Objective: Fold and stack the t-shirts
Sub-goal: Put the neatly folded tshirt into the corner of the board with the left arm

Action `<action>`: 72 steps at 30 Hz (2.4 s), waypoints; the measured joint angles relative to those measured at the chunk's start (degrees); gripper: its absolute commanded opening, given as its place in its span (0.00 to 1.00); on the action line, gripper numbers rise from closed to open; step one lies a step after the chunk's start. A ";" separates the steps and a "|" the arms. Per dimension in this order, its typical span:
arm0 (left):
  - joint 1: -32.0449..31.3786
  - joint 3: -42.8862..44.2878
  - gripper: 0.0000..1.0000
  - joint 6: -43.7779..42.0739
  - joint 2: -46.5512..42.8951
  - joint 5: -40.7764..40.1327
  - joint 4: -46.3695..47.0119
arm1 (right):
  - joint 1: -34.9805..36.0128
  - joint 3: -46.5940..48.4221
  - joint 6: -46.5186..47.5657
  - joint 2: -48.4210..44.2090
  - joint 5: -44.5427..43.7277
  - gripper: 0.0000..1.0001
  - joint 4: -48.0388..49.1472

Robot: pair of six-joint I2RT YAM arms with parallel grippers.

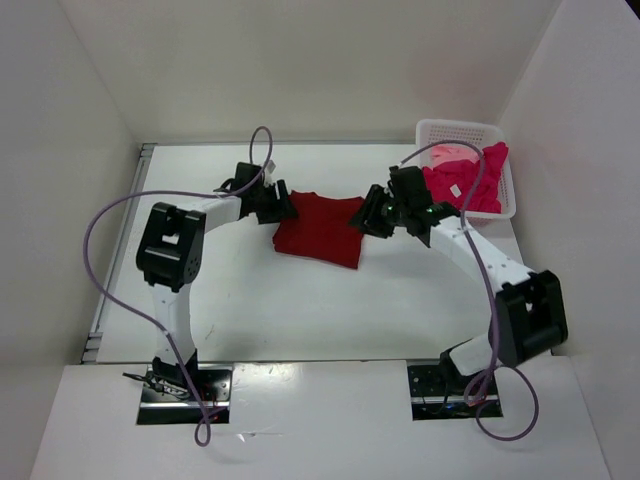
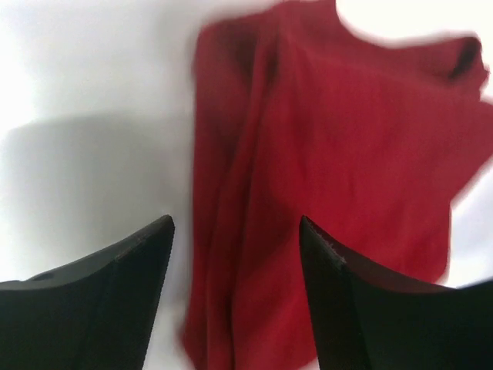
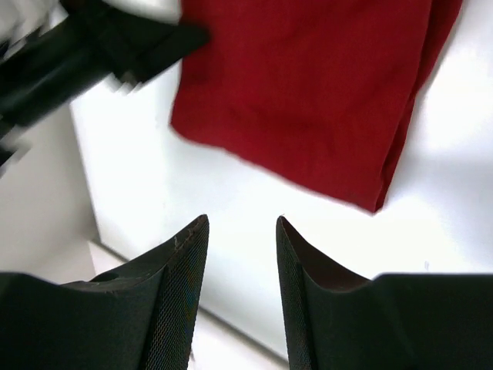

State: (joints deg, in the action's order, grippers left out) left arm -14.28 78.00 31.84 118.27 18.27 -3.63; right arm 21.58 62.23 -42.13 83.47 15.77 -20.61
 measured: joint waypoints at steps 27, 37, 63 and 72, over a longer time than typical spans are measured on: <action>18.09 16.92 0.07 4.55 7.31 3.39 0.07 | -0.48 -9.22 -0.44 -14.41 1.33 0.46 -3.56; 38.17 15.29 0.96 9.82 5.85 -6.52 4.29 | -0.48 -10.00 -0.31 -14.89 3.48 0.46 -5.64; 35.94 -18.58 1.00 13.17 -41.68 -16.99 0.14 | -0.48 -14.63 1.09 -23.06 4.57 1.00 -7.66; 34.35 -26.82 1.00 8.18 -57.21 -10.60 -14.04 | -0.48 -15.91 1.09 -29.64 6.97 1.00 -7.71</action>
State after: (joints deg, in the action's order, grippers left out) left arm 20.07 51.18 40.02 61.06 7.67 -17.67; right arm 21.10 46.31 -41.04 53.83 22.74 -28.32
